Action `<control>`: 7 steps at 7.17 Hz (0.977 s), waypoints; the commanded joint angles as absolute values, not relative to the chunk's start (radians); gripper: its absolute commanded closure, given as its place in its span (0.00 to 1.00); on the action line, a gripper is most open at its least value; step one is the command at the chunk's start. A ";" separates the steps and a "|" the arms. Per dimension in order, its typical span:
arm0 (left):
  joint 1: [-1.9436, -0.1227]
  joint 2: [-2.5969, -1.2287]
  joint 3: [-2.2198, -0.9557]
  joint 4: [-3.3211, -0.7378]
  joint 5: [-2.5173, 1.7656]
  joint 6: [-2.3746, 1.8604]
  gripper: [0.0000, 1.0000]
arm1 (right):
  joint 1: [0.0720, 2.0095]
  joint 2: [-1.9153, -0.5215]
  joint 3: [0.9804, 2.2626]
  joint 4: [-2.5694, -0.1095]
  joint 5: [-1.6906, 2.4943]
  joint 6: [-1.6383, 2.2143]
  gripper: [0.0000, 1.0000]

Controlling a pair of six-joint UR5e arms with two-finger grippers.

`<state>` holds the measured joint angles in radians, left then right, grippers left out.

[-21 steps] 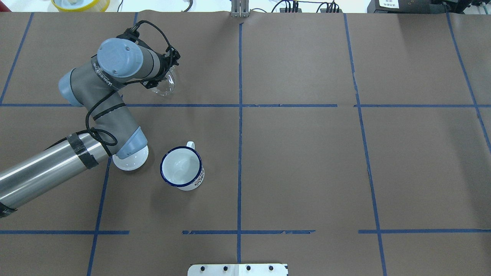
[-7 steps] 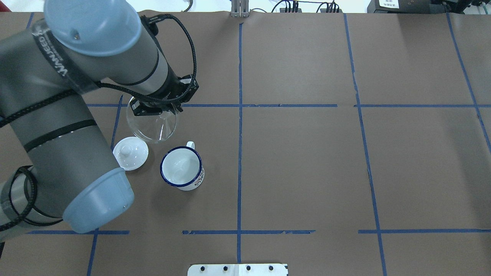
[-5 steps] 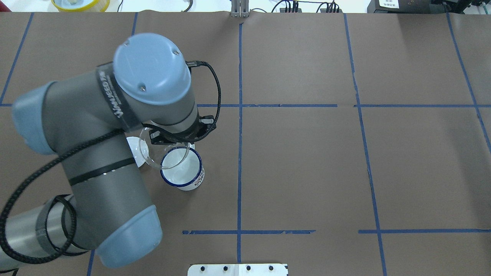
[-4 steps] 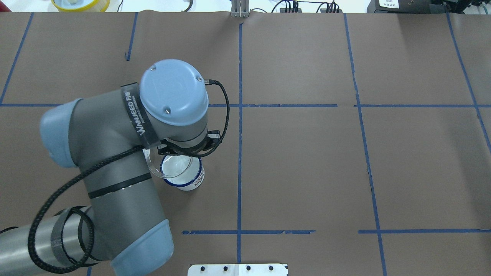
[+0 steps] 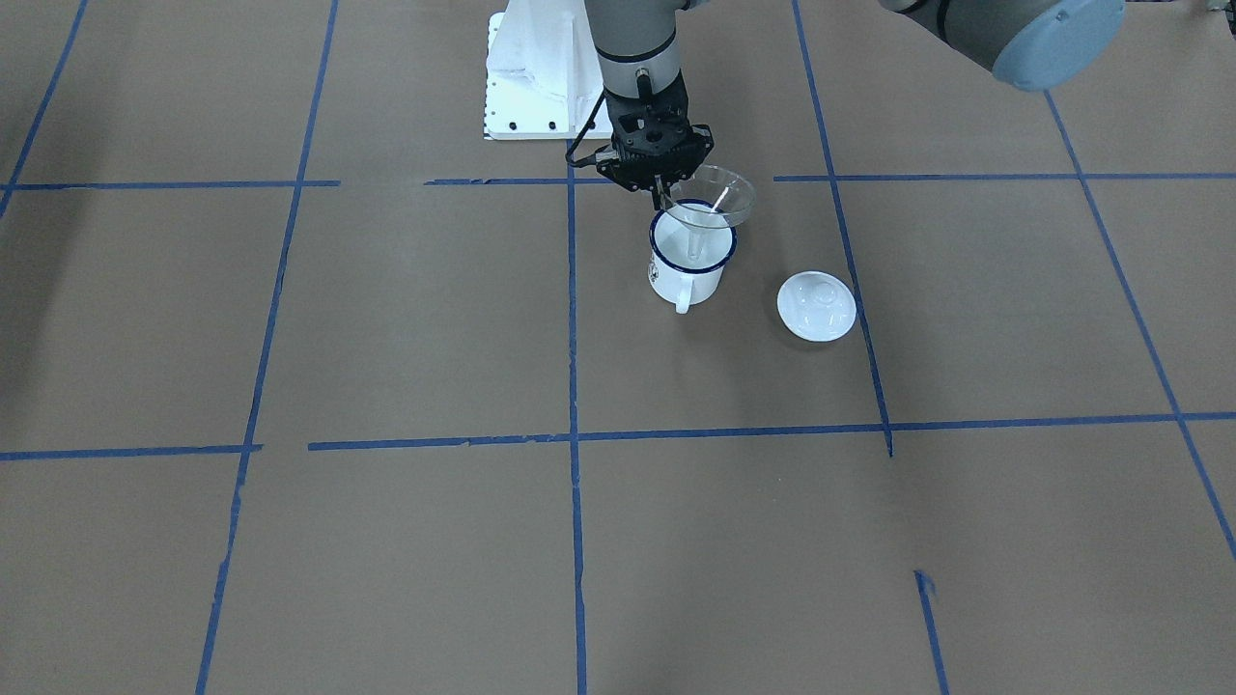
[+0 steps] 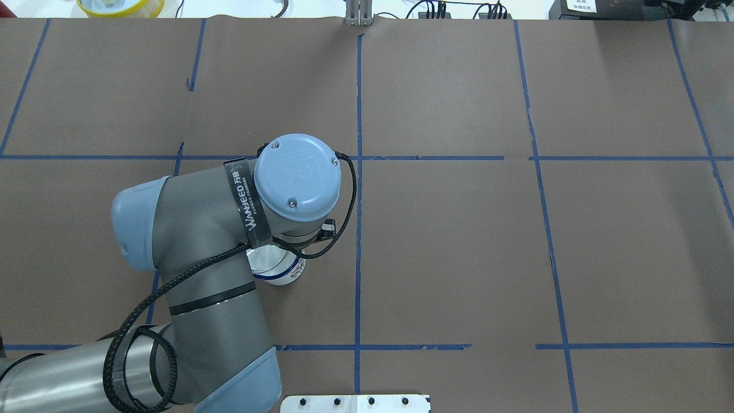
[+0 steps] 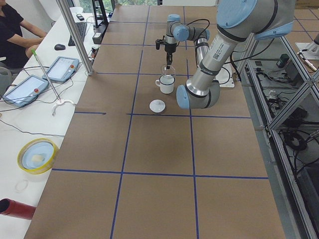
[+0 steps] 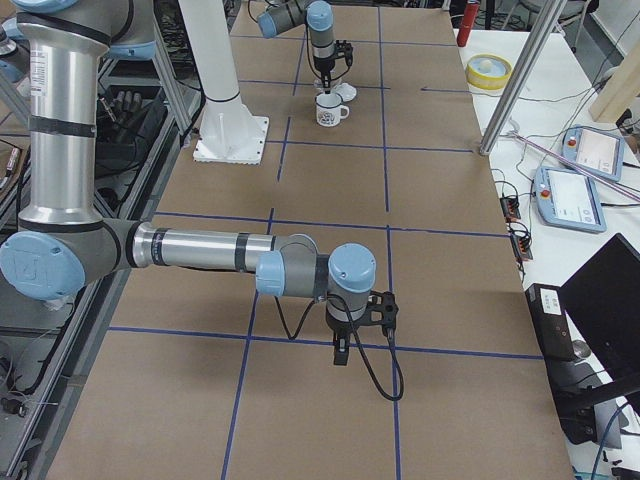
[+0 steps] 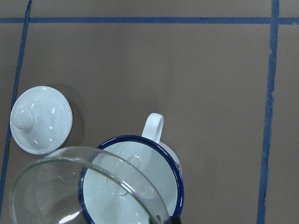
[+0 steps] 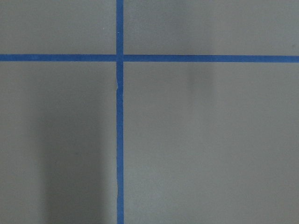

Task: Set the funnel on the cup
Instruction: 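Lower the funnel into the mug opening and open the left gripper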

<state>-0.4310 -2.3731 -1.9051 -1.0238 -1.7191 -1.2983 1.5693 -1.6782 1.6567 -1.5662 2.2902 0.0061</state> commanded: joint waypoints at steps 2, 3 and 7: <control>-0.413 -2.385 -1.864 -1.025 -1.695 -1.284 1.00 | 1.569 -1.678 1.657 -1.566 2.290 0.006 0.00; -0.413 -2.393 -1.846 -1.025 -1.692 -1.284 1.00 | 1.569 -1.678 1.657 -1.566 2.290 0.006 0.00; -0.413 -2.390 -1.851 -1.029 -1.660 -1.285 0.00 | 1.569 -1.678 1.657 -1.566 2.290 0.006 0.00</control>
<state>-0.4127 -2.3903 -1.8491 -1.0279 -1.6724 -1.2850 1.5693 -1.6782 1.6567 -1.5662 2.2902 0.0062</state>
